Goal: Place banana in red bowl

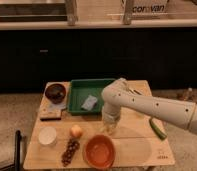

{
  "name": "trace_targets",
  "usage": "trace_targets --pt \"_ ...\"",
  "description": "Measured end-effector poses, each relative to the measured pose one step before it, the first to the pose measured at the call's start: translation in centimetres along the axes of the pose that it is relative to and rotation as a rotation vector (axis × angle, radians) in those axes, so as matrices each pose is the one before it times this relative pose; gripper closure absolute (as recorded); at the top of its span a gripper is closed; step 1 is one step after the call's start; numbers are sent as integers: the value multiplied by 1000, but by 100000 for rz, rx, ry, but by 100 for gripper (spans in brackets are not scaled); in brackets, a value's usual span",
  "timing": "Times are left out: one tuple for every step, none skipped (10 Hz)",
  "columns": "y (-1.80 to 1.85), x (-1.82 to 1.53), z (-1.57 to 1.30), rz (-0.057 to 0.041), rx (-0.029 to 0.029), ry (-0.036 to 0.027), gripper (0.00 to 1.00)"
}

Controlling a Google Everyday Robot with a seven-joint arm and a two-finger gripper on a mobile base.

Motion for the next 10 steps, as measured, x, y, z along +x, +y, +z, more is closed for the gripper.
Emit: trace_targets --pt "294 -744 -223 -1344 -1468 -998 100" --pt "244 -694 -81 -1106 -1664 -832 100" --pt "336 -1107 -21 -1579 -2177 -1489 100" --pt "500 -1033 5 -1475 -1933 -1187 100" --pt "380 -662 -53 -814 -894 -1006 100" --pt "547 -805 -93 -978 -543 -1523 100" --pt "682 -798 -73 -753 -336 -1597 100" --pt "409 -447 -5 -103 -149 -1415 100" --pt "308 -709 66 -397 -538 -1682 100" --pt "301 -811 70 -135 -936 -1708 100"
